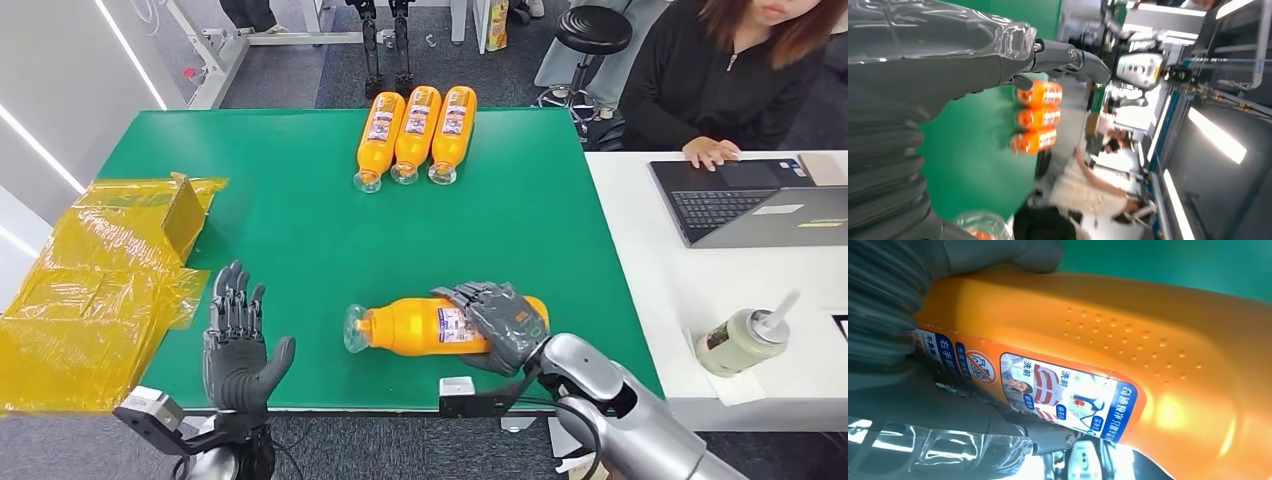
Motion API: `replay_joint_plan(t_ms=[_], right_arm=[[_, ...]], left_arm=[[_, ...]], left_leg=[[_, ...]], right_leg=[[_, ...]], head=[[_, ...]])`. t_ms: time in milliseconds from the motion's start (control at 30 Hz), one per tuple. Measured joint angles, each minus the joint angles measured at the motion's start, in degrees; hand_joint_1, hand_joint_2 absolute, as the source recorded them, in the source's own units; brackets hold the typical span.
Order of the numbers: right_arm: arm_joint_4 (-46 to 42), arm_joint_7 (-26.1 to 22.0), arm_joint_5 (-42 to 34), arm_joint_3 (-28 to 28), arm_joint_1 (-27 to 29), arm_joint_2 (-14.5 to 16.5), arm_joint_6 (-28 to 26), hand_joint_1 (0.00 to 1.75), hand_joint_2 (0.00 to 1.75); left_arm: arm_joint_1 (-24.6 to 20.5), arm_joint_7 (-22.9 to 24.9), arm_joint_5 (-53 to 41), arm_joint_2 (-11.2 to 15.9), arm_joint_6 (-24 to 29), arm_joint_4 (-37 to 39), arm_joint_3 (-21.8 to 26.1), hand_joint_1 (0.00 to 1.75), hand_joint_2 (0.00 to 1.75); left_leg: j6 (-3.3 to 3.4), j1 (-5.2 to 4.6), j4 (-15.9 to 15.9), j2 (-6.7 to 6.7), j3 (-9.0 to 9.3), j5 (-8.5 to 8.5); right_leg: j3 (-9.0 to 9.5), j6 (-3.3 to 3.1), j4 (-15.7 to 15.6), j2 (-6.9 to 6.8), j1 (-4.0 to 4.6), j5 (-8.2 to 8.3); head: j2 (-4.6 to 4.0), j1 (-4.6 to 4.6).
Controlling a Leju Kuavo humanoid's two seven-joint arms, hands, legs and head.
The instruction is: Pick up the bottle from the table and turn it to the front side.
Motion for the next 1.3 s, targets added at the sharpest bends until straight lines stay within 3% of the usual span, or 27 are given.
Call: replay_joint_plan(t_ms=[167, 367, 1000, 1300], right_arm=[[-2.68, 1.18, 3.91, -1.13, 2.71, 3.78, -0.67, 1.75, 1.75], [-6.62, 3.79, 8.64, -3.21, 6.20, 6.45, -1.17, 1.75, 1.75], [-14.20, 8.21, 16.58, -6.62, 15.80, 9.94, -1.05, 1.75, 1.75], [-16.30, 7.73, 16.85, -7.95, 17.95, 13.78, -0.16, 1.75, 1.75]], left_arm=[[-1.29, 2.52, 8.27, -0.96, -7.73, 2.64, -0.47, 0.00, 1.75], [-2.95, 4.11, 13.50, -1.09, -12.12, 5.40, -2.51, 0.00, 1.75], [-5.47, 6.23, 16.79, -1.00, -15.62, 6.70, -8.03, 0.00, 1.75], [-6.49, 7.50, 17.74, -0.97, -15.50, 6.91, -11.49, 0.00, 1.75]], left_leg=[[0.00, 0.00, 0.01, 0.00, 0.01, 0.01], [0.00, -0.01, 0.01, 0.00, 0.00, 0.01], [0.00, -0.01, 0.00, -0.01, -0.01, 0.00], [0.00, -0.01, -0.01, 0.02, -0.01, 0.00]], right_leg=[[-0.01, 0.00, 0.00, -0.01, 0.00, 0.00], [0.00, 0.00, -0.01, -0.01, -0.02, 0.00], [-0.01, 0.00, -0.01, -0.02, -0.01, -0.01], [-0.01, 0.00, -0.01, 0.00, -0.01, -0.01]], head=[[0.00, 0.01], [0.00, 0.01], [0.00, 0.01], [0.00, 0.01]])
